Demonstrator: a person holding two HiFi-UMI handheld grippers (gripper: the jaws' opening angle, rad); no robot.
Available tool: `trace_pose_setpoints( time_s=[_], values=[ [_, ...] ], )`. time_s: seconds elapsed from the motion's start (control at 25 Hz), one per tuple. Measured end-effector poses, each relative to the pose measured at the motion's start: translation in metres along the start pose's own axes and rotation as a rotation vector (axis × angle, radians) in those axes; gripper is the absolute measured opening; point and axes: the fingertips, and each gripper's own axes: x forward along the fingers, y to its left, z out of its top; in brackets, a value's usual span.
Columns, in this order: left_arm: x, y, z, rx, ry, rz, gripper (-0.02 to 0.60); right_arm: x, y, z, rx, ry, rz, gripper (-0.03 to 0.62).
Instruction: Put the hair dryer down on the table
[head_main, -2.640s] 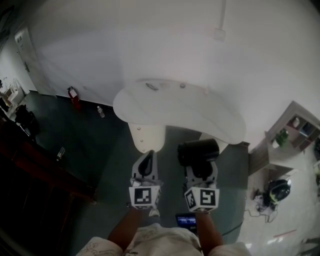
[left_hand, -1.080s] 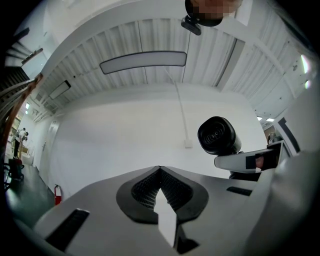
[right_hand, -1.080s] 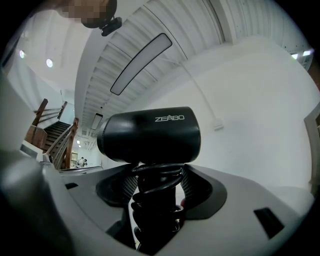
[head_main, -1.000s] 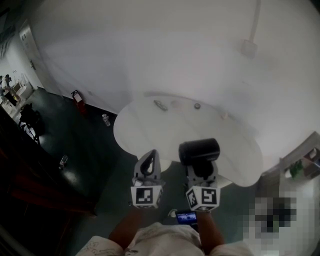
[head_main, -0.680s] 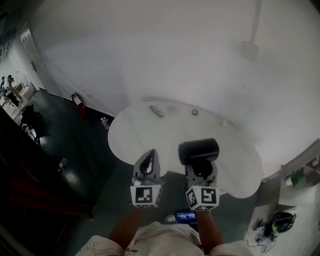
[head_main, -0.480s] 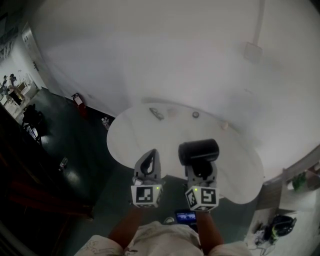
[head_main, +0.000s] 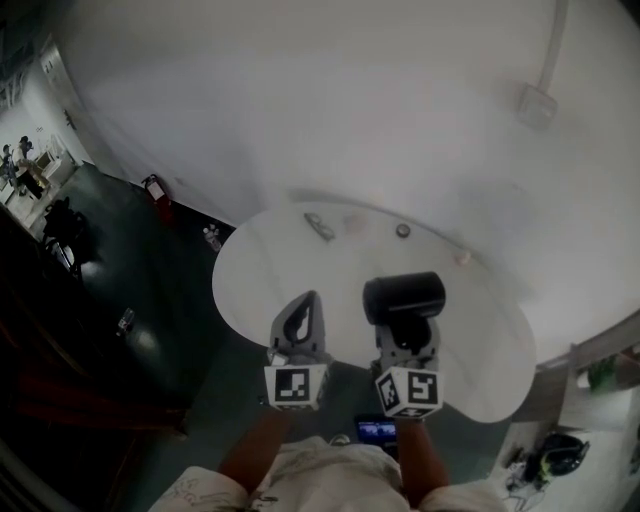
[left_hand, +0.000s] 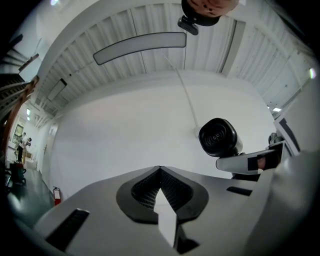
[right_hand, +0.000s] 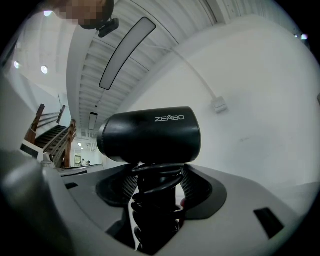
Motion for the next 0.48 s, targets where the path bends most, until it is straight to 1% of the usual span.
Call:
trace_pose_setpoints(
  time_s=[0.16,0.24,0.48],
  values=[
    [0.035,0.023,-0.009,-0.011,-0.010,-0.006,-0.005,0.038,0.003,-0.011,-0.023,0.010,0.000,0.273],
    [0.053,0.034,-0.010,-0.004,-0.023,-0.008,-0.005,0.058,0.005,-0.017,-0.031,0.025,-0.002,0.273],
    [0.097,0.075,-0.014,-0.025,-0.018,-0.027,-0.005,0.120,0.022,-0.020,-0.014,0.039,-0.001,0.273]
  ],
)
